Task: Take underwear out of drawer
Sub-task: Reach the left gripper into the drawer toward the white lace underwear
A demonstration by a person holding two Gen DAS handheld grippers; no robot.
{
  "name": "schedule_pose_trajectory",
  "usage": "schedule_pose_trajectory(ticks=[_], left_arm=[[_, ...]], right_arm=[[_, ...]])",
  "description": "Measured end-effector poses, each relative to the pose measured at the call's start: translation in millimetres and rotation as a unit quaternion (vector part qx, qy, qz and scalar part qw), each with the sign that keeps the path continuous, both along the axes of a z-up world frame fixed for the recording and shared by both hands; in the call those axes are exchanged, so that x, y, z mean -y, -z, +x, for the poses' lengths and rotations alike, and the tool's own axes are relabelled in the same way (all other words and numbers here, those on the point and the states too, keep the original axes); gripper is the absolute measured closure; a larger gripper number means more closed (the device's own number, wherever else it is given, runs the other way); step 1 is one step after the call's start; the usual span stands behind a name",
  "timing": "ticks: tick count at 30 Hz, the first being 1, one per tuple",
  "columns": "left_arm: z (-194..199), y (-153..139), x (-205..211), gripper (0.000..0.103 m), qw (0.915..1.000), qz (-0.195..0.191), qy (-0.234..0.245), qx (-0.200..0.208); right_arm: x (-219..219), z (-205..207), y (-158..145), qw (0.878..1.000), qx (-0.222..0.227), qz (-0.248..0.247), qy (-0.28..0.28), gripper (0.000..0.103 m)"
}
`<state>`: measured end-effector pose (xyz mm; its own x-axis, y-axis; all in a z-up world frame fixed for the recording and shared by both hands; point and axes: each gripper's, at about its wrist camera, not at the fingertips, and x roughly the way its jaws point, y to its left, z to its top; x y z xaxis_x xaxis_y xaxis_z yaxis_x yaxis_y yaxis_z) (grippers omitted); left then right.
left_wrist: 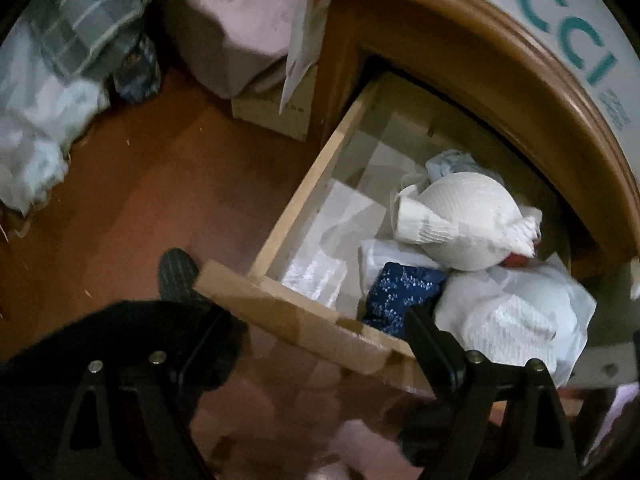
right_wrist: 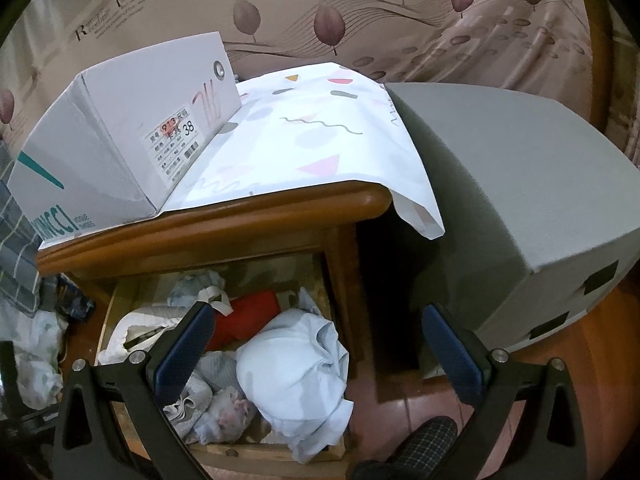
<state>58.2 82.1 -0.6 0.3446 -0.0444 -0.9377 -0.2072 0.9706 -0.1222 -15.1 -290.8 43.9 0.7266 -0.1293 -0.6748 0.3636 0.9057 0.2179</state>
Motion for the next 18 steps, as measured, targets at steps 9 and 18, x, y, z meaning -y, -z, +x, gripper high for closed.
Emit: schedule_pose_trajectory(ticks=[9, 18], left_arm=[[-15.8, -50.3, 9.4, 0.013, 0.9923, 0.054, 0.096, 0.057], [13.7, -64.3, 51.7, 0.013, 0.9488, 0.093, 0.286, 0.098]], right_arm=[[-4.3, 0.2, 1.9, 1.000, -0.002, 0.009, -0.013, 0.001], [-13.0, 4.0, 3.9, 0.999, -0.012, 0.004, -0.031, 0.000]])
